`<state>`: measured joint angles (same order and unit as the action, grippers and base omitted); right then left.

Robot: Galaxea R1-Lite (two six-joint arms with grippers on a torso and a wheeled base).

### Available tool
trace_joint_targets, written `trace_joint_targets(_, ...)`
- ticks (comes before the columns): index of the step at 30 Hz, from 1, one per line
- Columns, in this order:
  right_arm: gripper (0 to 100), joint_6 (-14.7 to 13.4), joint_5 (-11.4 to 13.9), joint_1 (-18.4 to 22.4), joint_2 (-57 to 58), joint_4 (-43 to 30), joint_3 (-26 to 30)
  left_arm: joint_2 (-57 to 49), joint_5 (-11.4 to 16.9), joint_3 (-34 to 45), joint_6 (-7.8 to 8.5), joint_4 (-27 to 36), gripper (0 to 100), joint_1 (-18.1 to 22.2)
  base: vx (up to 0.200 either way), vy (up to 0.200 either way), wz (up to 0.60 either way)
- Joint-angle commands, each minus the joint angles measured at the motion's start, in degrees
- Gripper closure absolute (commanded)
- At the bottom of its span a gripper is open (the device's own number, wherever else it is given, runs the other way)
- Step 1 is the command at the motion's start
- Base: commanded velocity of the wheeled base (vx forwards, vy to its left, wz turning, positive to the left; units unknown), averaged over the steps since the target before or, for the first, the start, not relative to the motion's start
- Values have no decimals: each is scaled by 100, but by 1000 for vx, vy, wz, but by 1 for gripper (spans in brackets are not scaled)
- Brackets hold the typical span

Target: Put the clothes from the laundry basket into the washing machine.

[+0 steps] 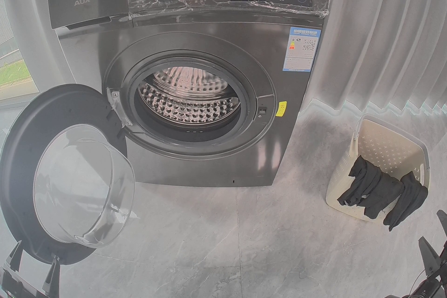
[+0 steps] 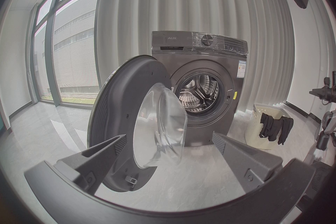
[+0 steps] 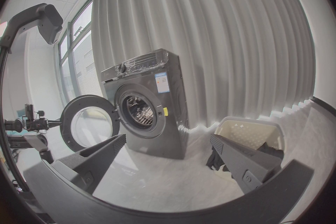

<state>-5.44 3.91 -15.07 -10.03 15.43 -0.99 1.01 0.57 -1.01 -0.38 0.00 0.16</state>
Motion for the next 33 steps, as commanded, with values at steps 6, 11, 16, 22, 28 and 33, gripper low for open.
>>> trace_joint_targets(6, 0, 350, 470, 1445, 801, -919, 99, -101, 4, 101, -6, 0, 0, 2, 0, 0, 0)
trace_joint_targets(11, 0, 535, 312, 1489, 994, -1183, 99, -101, 4, 101, 3, -9, 0, 2, 0, 0, 0)
trace_joint_targets(16, 0, 588, -453, 1480, 977, -1491, 99, -101, 4, 101, -6, -9, 0, 2, 0, 0, 0)
trace_joint_targets(22, 0, 552, -391, 1472, 977, -1605, 81, -101, 4, 101, 3, -9, 0, 2, 0, -133, 0)
trace_joint_targets(28, 0, 561, -391, 1463, 986, -1578, 90, -101, 4, 101, -6, 0, 0, 2, 0, -67, 0)
trace_joint_targets(33, 0, 561, -391, 1463, 986, -1578, 90, -101, 4, 101, -6, -9, 0, 2, 0, 0, 0)
